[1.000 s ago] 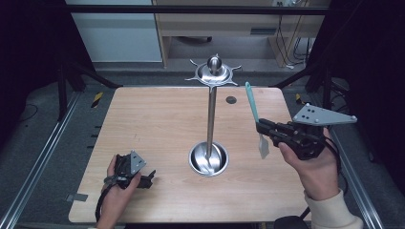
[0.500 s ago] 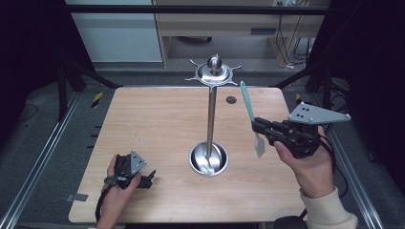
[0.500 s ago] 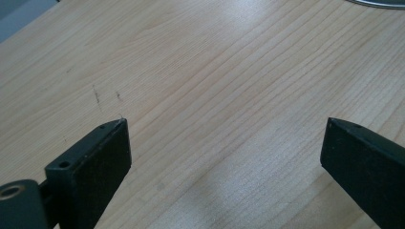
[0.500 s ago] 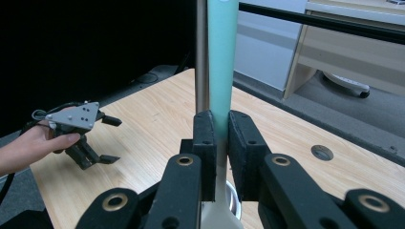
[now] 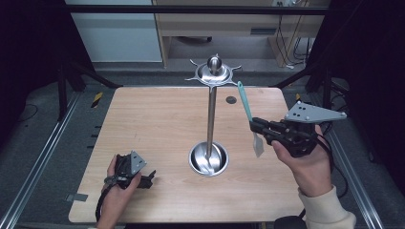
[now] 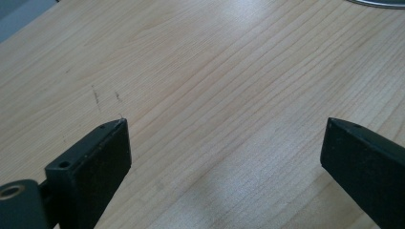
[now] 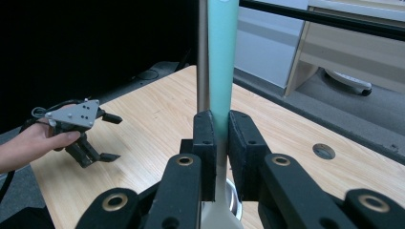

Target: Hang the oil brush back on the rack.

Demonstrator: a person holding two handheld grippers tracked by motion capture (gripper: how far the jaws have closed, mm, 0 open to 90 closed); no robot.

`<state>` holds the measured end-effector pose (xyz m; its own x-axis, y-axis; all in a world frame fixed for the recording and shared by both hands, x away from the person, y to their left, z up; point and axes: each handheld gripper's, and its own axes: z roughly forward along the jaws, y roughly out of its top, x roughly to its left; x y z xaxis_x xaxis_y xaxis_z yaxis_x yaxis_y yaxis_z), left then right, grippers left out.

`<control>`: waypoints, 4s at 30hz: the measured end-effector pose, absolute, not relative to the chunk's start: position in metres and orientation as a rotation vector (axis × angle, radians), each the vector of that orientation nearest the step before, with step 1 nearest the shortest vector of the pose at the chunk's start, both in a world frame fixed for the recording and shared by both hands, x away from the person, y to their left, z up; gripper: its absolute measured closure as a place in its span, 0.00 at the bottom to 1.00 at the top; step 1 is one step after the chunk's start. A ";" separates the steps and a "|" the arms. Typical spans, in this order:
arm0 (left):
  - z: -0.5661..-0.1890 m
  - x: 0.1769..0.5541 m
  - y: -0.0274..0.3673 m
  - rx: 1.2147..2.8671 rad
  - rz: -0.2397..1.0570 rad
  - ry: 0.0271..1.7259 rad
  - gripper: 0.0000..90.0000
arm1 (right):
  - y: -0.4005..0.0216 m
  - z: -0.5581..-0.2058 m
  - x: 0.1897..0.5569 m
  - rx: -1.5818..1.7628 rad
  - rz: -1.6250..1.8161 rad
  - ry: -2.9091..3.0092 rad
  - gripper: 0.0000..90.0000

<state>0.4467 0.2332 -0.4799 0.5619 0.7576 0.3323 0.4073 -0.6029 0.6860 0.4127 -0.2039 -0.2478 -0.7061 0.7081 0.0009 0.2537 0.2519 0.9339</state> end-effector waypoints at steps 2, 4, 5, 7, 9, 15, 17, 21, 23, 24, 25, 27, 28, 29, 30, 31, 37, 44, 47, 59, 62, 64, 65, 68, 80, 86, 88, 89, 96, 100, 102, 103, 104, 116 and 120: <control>-0.480 0.447 0.233 2.250 0.841 0.932 0.03 | -0.203 -0.248 0.413 0.873 1.452 2.106 0.91; -0.480 0.447 0.233 2.249 0.842 0.932 0.03 | -0.202 -0.249 0.414 0.873 1.448 2.104 0.91; -0.480 0.447 0.233 2.248 0.842 0.932 0.03 | -0.201 -0.249 0.414 0.880 1.448 2.106 0.91; -0.480 0.447 0.233 2.250 0.840 0.932 0.03 | -0.200 -0.249 0.416 0.882 1.449 2.105 0.91; -0.480 0.447 0.233 2.250 0.840 0.931 0.03 | -0.200 -0.249 0.416 0.883 1.450 2.106 0.91; -0.480 0.447 0.233 2.252 0.840 0.930 0.03 | -0.196 -0.253 0.419 0.887 1.465 2.103 0.91; -0.480 0.447 0.233 2.253 0.840 0.929 0.03 | -0.193 -0.255 0.421 0.892 1.470 2.100 0.91; -0.480 0.447 0.233 2.256 0.840 0.926 0.03 | -0.189 -0.259 0.423 0.892 1.478 2.093 0.91; -0.480 0.447 0.233 2.257 0.838 0.925 0.03 | -0.187 -0.260 0.424 0.892 1.478 2.088 0.91; -0.480 0.447 0.233 2.257 0.838 0.925 0.03 | -0.187 -0.260 0.424 0.892 1.478 2.088 0.91; -0.480 0.447 0.233 2.256 0.840 0.926 0.03 | -0.187 -0.261 0.425 0.893 1.482 2.082 0.91; -0.480 0.447 0.233 2.256 0.840 0.927 0.03 | -0.185 -0.263 0.425 0.895 1.492 2.074 0.91; -0.480 0.447 0.233 2.255 0.840 0.927 0.03 | -0.185 -0.265 0.425 0.896 1.497 2.063 0.91; -0.480 0.447 0.233 2.255 0.840 0.927 0.03 | -0.185 -0.265 0.425 0.896 1.497 2.063 0.91; -0.480 0.447 0.233 2.256 0.840 0.927 0.03 | -0.184 -0.265 0.425 0.895 1.499 2.061 0.91; -0.480 0.447 0.233 2.257 0.840 0.926 0.03 | -0.184 -0.266 0.425 0.894 1.505 2.055 0.91; -0.480 0.447 0.232 2.258 0.840 0.926 0.03 | -0.182 -0.270 0.426 0.893 1.516 2.028 0.91; -0.481 0.447 0.232 2.257 0.840 0.926 0.03 | -0.181 -0.272 0.427 0.893 1.526 2.021 0.91; -0.481 0.447 0.232 2.259 0.840 0.925 0.03 | -0.181 -0.272 0.427 0.892 1.529 2.017 0.91; -0.481 0.447 0.232 2.259 0.839 0.926 0.03 | -0.180 -0.273 0.428 0.884 1.534 2.014 0.91; -0.481 0.447 0.232 2.259 0.839 0.926 0.03 | -0.179 -0.274 0.429 0.888 1.535 2.017 0.91; -0.481 0.447 0.232 2.259 0.838 0.926 0.03 | -0.179 -0.274 0.429 0.887 1.535 2.016 0.91; -0.481 0.447 0.232 2.260 0.839 0.925 0.03 | -0.179 -0.274 0.430 0.886 1.537 2.015 0.91; -0.481 0.447 0.232 2.260 0.839 0.926 0.03 | -0.179 -0.274 0.430 0.885 1.537 2.016 0.91; -0.481 0.447 0.232 2.260 0.838 0.925 0.03 | -0.176 -0.276 0.434 0.883 1.548 2.019 0.91; -0.481 0.446 0.232 2.260 0.837 0.924 0.03 | -0.176 -0.275 0.434 0.885 1.542 2.023 0.91; -0.481 0.446 0.232 2.259 0.838 0.925 0.03 | -0.176 -0.275 0.435 0.880 1.541 2.021 0.91; -0.481 0.446 0.232 2.259 0.838 0.925 0.03 | -0.176 -0.275 0.435 0.880 1.541 2.021 0.91; -0.481 0.446 0.233 2.257 0.838 0.925 0.03 | -0.174 -0.275 0.437 0.876 1.533 2.028 0.91; -0.480 0.447 0.233 2.259 0.835 0.925 0.03 | -0.174 -0.275 0.437 0.880 1.536 2.027 0.90; -0.480 0.447 0.233 2.256 0.838 0.925 0.03 | -0.175 -0.275 0.438 0.878 1.537 2.025 0.89; -0.480 0.446 0.233 2.255 0.837 0.924 0.03 | -0.175 -0.275 0.438 0.878 1.537 2.025 0.89; -0.480 0.446 0.233 2.255 0.839 0.925 0.03 | -0.175 -0.275 0.438 0.878 1.535 2.027 0.89; -0.480 0.447 0.233 2.251 0.841 0.929 0.03 | -0.180 -0.273 0.435 0.899 1.478 2.012 0.66; -0.480 0.447 0.233 2.252 0.841 0.928 0.03 | -0.184 -0.273 0.433 0.909 1.440 1.994 0.53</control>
<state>0.4466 0.2332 -0.4800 0.5645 0.7551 0.3333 0.4059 -0.6056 0.6844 0.4331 -0.1837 -0.2730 -0.6437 0.7650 -0.0214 0.2200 0.2118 0.9522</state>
